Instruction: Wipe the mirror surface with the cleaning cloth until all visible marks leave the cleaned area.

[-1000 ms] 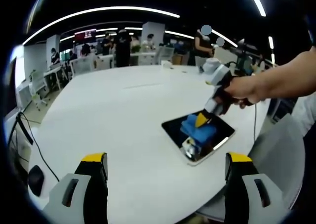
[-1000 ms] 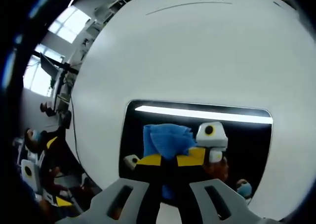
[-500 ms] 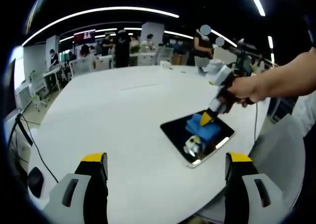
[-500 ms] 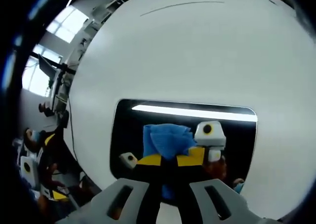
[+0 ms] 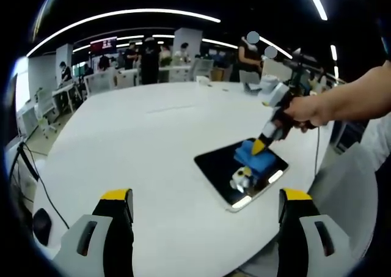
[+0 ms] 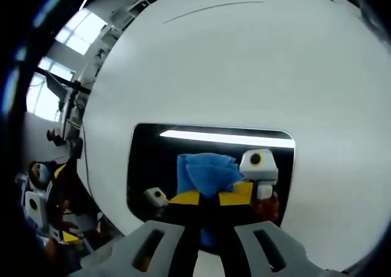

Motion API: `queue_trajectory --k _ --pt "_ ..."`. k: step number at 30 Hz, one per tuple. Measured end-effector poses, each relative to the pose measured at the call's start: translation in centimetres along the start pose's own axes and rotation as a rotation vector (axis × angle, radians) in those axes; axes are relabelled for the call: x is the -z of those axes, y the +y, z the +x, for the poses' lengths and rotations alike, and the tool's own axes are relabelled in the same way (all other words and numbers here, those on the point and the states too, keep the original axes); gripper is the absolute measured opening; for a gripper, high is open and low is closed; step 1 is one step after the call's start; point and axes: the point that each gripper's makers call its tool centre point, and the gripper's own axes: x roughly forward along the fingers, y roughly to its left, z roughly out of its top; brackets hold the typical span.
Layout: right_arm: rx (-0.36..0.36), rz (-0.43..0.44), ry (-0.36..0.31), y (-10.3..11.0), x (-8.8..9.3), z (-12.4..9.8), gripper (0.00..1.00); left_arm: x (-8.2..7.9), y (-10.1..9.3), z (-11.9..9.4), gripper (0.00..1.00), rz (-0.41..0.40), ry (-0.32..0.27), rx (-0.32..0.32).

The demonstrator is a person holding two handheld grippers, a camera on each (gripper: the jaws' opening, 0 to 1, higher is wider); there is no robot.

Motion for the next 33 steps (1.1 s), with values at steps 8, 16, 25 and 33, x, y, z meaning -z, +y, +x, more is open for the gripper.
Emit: queue_trajectory --k 8,16,25,33 --pt "0.006 0.001 0.000 -1.3 0.1 -0.4 0.03 0.0 -0.4 0.2 1.00 -0.002 0.001 0.002" --pt "0.007 0.021 -0.005 -2.6 0.5 -1.1 0.03 0.0 -0.9 0.2 1.00 -0.004 -0.001 0.003" --pt "0.013 0.017 -0.007 -3.7 0.6 -1.5 0.03 0.0 -1.1 0.2 1.00 -0.006 0.000 0.002" --pt "0.023 0.018 -0.004 -5.1 0.5 -1.8 0.03 0.1 -1.6 0.3 1.00 -0.007 -0.001 0.002"
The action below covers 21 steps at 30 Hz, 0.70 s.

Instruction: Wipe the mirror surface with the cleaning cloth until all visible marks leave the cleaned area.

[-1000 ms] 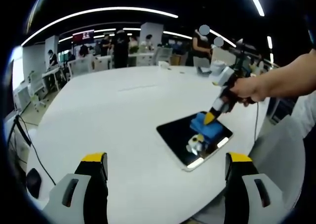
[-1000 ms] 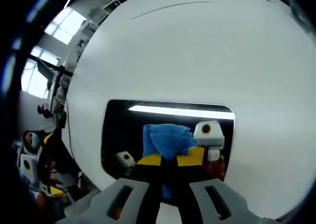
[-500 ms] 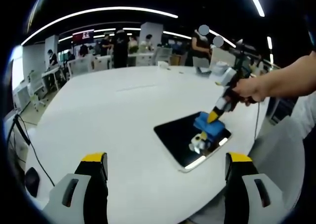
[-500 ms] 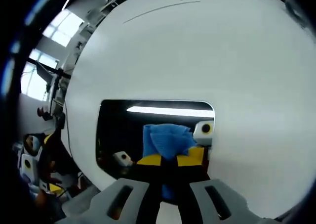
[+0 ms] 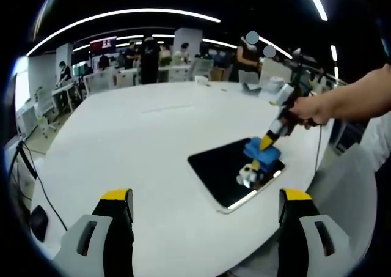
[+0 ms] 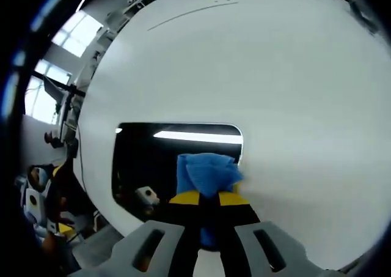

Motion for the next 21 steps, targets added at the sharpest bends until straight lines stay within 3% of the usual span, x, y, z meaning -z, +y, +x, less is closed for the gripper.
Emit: queue_trajectory --k 21 --pt "0.014 -0.001 0.004 -1.1 0.1 -0.4 0.03 -0.3 -0.8 0.5 1.00 0.011 0.007 0.009"
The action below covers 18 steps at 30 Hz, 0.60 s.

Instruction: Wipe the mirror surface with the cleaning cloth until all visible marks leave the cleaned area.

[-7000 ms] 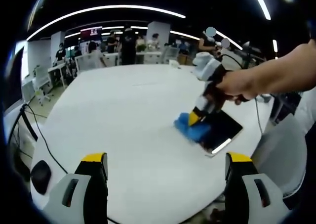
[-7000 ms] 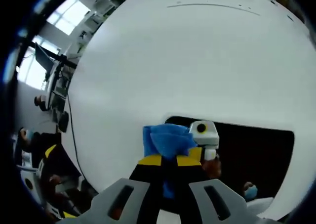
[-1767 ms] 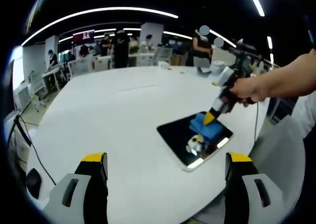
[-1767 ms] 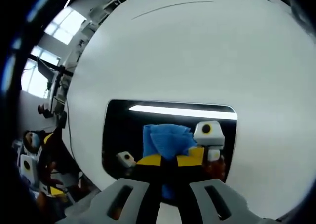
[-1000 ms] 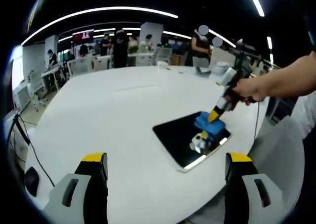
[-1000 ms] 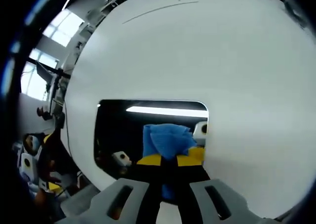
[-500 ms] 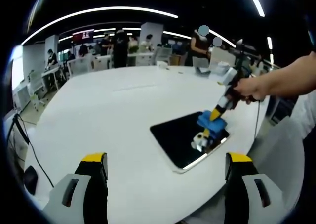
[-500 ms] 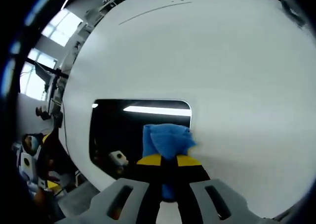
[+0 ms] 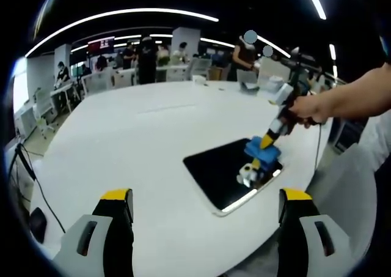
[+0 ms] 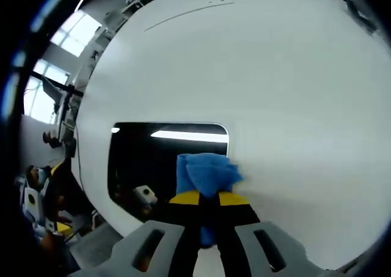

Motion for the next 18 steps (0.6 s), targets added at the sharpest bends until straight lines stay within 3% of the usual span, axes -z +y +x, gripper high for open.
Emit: queue_trajectory --k 18 --pt "0.013 -0.003 -0.010 -0.28 0.38 -0.28 0.04 -0.26 -0.06 0.24 1.00 -0.001 -0.007 0.003"
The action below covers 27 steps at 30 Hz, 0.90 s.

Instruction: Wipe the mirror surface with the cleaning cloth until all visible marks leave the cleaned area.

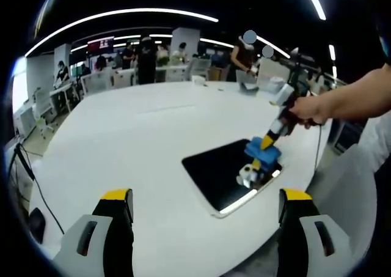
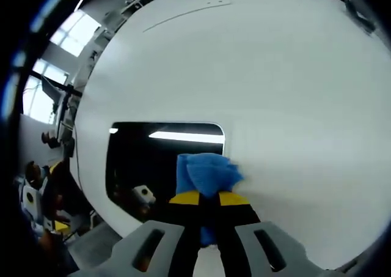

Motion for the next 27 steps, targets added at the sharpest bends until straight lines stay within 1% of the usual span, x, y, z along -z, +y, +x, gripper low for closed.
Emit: queue_trajectory --k 16,19,24,27 --pt "-0.005 0.004 -0.001 0.2 1.4 -0.4 0.04 -0.1 -0.1 0.2 1.00 0.001 -0.005 0.003" --pt "-0.003 -0.004 -0.007 0.3 1.8 -0.4 0.04 -0.2 0.1 0.3 1.00 -0.011 -0.010 -0.004" --pt "-0.006 -0.001 -0.009 0.3 2.4 -0.5 0.04 -0.6 -0.1 0.5 1.00 -0.003 -0.018 -0.001" --pt "-0.007 0.000 -0.013 0.5 2.8 -0.6 0.04 -0.5 0.1 0.5 1.00 0.002 -0.016 -0.001"
